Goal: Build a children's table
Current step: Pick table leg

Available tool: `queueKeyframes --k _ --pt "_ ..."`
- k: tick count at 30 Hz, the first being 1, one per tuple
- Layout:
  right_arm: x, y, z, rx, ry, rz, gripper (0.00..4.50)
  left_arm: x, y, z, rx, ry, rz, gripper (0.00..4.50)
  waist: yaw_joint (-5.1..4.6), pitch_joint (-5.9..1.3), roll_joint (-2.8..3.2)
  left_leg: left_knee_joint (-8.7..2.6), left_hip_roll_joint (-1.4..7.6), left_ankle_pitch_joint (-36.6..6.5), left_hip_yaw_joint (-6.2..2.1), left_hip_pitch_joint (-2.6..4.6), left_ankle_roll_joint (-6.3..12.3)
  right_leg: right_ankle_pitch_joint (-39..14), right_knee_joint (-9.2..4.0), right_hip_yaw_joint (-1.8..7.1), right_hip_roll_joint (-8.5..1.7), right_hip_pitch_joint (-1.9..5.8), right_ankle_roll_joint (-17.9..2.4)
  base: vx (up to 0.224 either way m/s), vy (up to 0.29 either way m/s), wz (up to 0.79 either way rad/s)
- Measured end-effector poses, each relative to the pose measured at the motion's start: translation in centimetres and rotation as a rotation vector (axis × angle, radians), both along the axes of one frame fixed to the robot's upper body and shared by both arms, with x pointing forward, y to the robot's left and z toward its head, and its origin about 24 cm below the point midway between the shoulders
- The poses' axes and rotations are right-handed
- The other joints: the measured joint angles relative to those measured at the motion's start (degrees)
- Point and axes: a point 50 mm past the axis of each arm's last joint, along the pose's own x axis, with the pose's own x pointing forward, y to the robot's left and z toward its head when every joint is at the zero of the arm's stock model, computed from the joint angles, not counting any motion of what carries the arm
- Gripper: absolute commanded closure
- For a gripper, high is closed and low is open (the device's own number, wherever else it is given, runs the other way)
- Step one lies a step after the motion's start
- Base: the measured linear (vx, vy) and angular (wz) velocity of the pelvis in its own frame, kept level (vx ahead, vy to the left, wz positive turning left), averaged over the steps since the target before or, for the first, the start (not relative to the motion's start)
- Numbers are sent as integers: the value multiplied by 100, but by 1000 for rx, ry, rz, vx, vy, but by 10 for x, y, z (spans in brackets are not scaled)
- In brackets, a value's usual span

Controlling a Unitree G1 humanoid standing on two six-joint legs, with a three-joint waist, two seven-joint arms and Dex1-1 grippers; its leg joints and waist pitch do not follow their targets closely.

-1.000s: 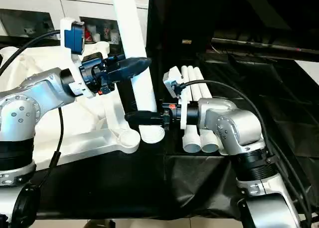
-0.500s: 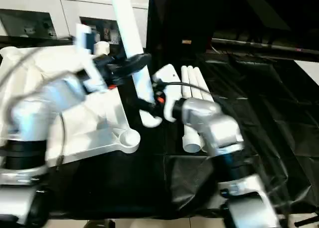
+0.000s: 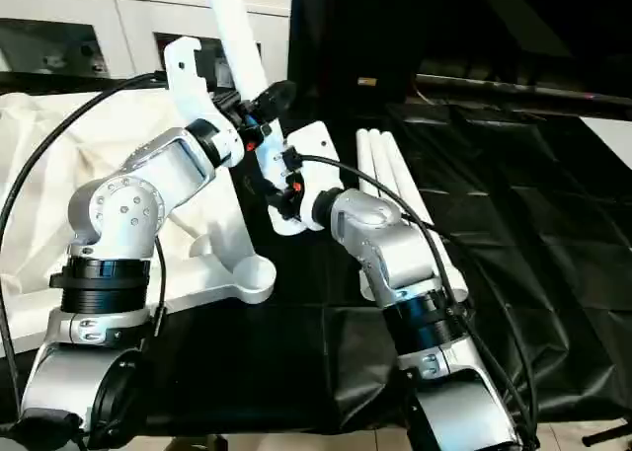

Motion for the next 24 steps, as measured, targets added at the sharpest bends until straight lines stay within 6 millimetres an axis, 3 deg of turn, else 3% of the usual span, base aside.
queueKeyframes --k 1,2,5,14,19,24 --pt "0 0 0 -2 -2 -1 255 0 0 0 0 0 0 252 -2 0 0 0 0 0 0 0 0 1 0 0 0 0 1 0 0 0" --pt "0 0 0 -2 -3 -1 221 0 0 0 -1 -2 1 253 -4 0 0 0 0 0 0 0 -1 1 1 0 0 0 1 0 0 0" --pt "0 2 3 21 -20 6 184 2 6 0 -11 3 40 256 -13 0 0 0 0 0 0 2 -1 1 2 0 0 0 1 0 0 0" --pt "-2 -8 11 102 1 73 114 2 21 5 -3 -40 30 262 2 4 -7 0 0 -1 0 -1 1 1 -1 -1 0 -1 2 0 0 0" --pt "-15 -29 25 130 45 296 114 -16 27 3 87 -91 -242 262 17 14 -27 0 0 -1 0 -1 2 0 -2 -1 0 0 4 0 0 0" --pt "-23 -30 22 108 87 417 114 -35 16 9 164 -177 -494 262 15 26 -48 0 0 0 0 0 1 1 1 0 0 -1 1 0 0 0"
